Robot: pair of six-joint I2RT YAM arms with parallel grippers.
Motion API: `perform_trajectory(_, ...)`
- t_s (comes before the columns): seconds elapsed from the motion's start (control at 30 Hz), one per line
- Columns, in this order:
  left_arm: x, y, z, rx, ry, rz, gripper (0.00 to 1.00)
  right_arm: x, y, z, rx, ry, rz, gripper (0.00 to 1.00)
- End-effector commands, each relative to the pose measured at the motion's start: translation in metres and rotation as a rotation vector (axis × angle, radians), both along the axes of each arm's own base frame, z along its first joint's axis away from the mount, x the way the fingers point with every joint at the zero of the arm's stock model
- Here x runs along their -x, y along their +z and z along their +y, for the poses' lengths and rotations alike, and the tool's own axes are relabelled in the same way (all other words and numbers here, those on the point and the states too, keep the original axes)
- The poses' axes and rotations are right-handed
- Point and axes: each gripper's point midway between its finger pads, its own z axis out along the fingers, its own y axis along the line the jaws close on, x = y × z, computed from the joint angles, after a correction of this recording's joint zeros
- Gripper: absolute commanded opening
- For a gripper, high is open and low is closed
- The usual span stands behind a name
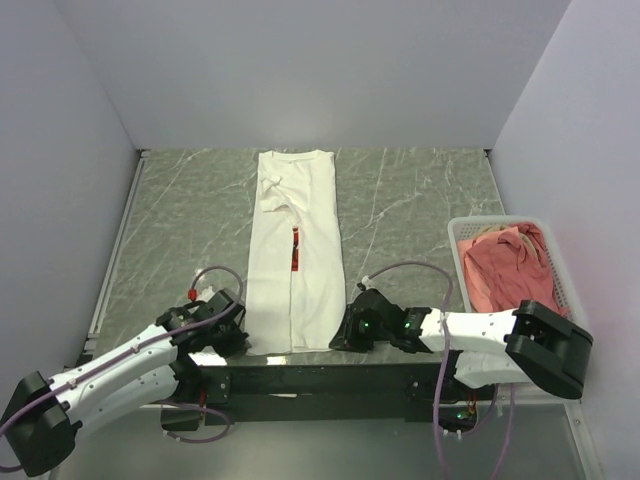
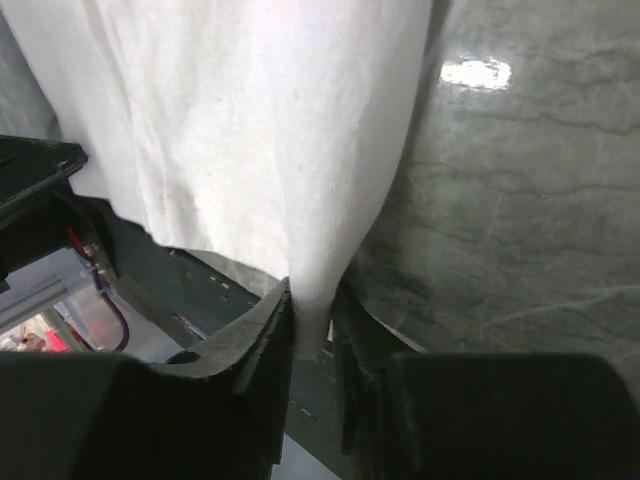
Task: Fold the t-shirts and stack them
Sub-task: Fold the tshirt
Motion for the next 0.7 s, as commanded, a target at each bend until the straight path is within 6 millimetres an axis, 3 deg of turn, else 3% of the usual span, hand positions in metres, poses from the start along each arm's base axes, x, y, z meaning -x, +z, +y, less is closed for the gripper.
perform_trajectory(0.0, 0.002, 0.004, -0.011, 0.047, -0.03, -0.004, 0.01, 0.005, -0.014, -0.016, 0.115, 0.038, -0.003, 0.26)
perform_trajectory(0.03, 0.001, 0.006, -0.013, 0.054, -0.036, -0.009, 0.01, 0.003, -0.012, -0.016, 0.12, 0.039, -0.01, 0.15)
perform_trajectory(0.13, 0.002, 0.015, -0.022, 0.073, -0.069, -0.032, 0.01, 0.005, -0.01, -0.022, 0.142, 0.057, -0.024, 0.0)
perform_trajectory(0.27, 0.011, 0.02, -0.033, 0.091, -0.092, -0.025, 0.01, 0.017, -0.007, -0.029, 0.155, 0.111, -0.02, 0.0)
perform_trajectory(0.43, 0.028, 0.031, -0.051, 0.092, -0.169, -0.039, 0.01, 0.041, 0.004, -0.023, 0.173, 0.19, -0.036, 0.0)
perform_trajectory(0.53, 0.01, 0.052, -0.055, 0.053, -0.192, -0.129, 0.0, 0.033, 0.014, -0.027, 0.215, 0.177, -0.08, 0.0)
perform_trajectory(0.67, -0.021, 0.088, -0.074, 0.097, -0.21, -0.246, 0.0, -0.004, 0.042, -0.022, 0.268, 0.155, -0.212, 0.0)
